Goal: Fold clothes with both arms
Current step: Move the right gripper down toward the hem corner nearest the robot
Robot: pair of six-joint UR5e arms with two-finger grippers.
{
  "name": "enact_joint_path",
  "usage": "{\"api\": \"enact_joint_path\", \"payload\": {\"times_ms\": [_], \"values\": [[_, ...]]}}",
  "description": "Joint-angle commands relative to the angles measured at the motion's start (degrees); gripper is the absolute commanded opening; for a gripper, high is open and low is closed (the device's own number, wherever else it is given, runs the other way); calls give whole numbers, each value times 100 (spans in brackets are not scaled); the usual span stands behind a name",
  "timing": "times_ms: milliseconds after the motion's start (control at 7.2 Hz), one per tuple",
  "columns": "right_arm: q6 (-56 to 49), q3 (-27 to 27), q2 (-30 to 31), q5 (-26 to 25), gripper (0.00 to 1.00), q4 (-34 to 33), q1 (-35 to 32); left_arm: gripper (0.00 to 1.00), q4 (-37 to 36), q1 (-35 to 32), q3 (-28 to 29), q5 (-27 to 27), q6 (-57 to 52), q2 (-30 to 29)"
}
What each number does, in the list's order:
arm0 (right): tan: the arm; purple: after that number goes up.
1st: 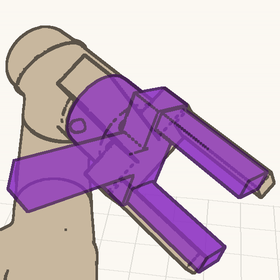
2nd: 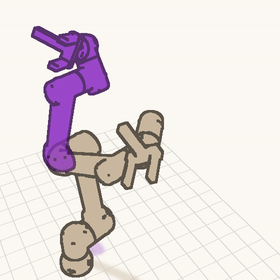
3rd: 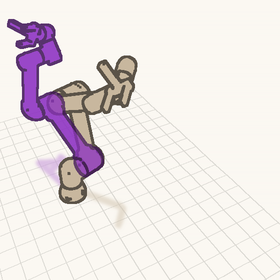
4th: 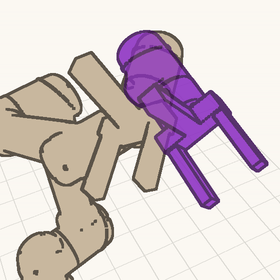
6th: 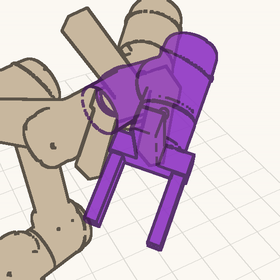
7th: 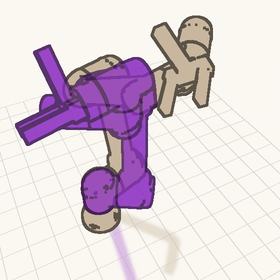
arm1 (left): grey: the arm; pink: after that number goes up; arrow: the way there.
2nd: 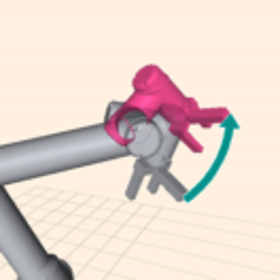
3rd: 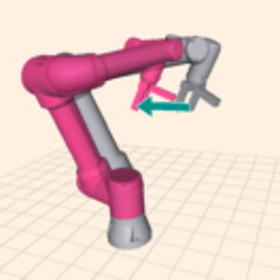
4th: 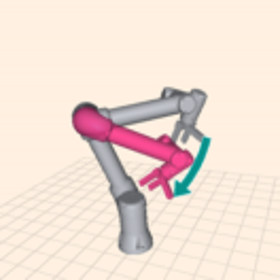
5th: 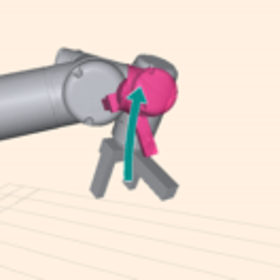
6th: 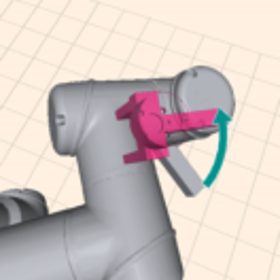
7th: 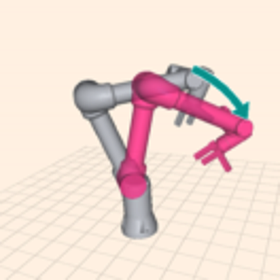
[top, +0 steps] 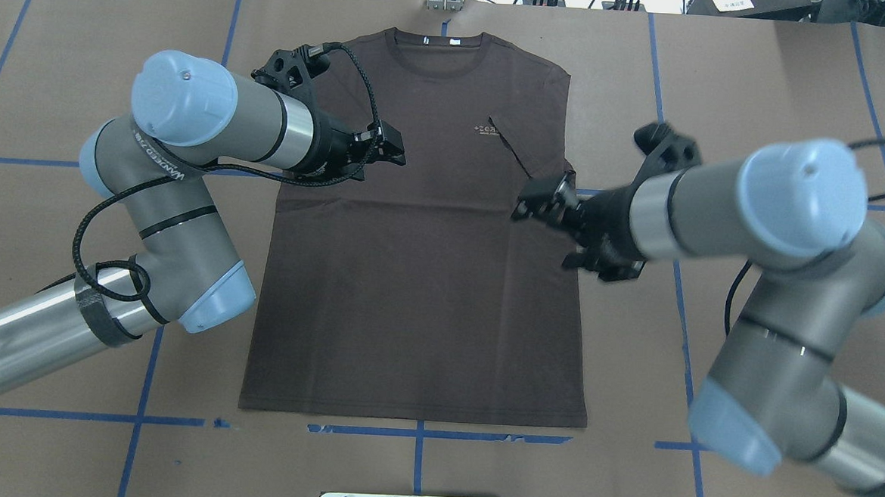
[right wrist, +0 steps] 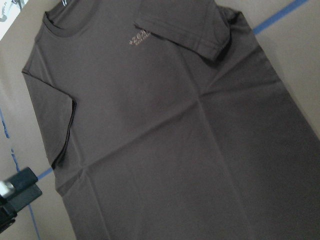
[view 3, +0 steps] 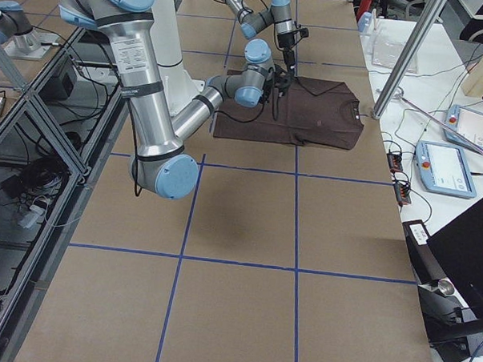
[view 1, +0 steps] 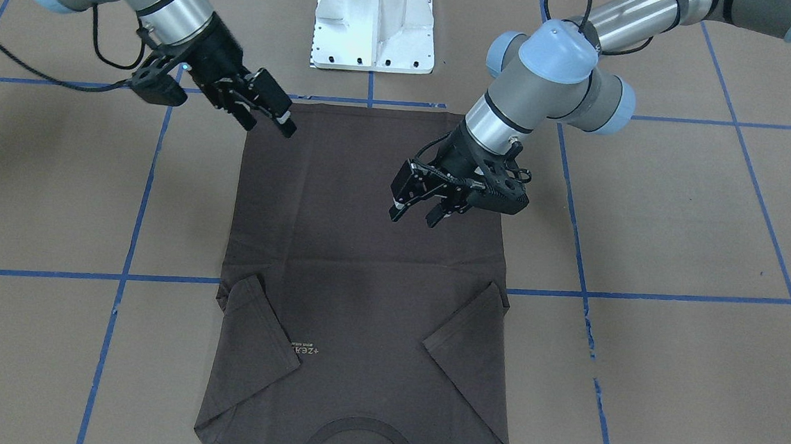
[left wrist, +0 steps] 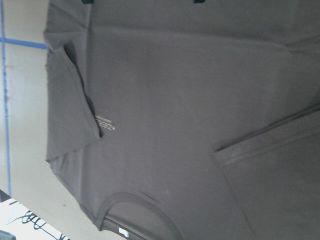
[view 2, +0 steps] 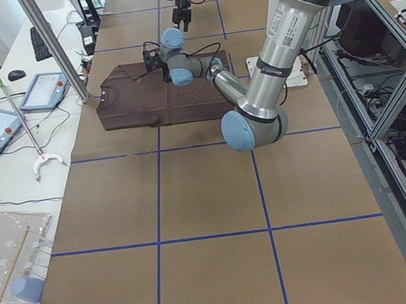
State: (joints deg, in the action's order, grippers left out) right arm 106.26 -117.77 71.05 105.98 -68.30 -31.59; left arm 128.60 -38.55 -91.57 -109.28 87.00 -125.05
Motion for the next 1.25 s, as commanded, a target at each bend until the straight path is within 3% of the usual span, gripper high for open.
{"api": "enact_joint_path", "payload": {"times_ms": [0,139,278,556,1112], "values": [[803,-762,5,-1923,100,-1558,1692,73,7,5,-211,3,1,182],[1261,-765,5,-3124,100,-1921,2492,73,7,-3,-229,3,-34,261],[1535,-721,58,-3493,99,-2203,2839,72,15,-3,-221,20,-43,331],[2273,-528,304,-3663,94,-2618,3158,72,24,5,-212,29,-43,411],[2303,-18,295,-3620,87,-2619,3133,73,33,14,-229,56,36,464]]}}
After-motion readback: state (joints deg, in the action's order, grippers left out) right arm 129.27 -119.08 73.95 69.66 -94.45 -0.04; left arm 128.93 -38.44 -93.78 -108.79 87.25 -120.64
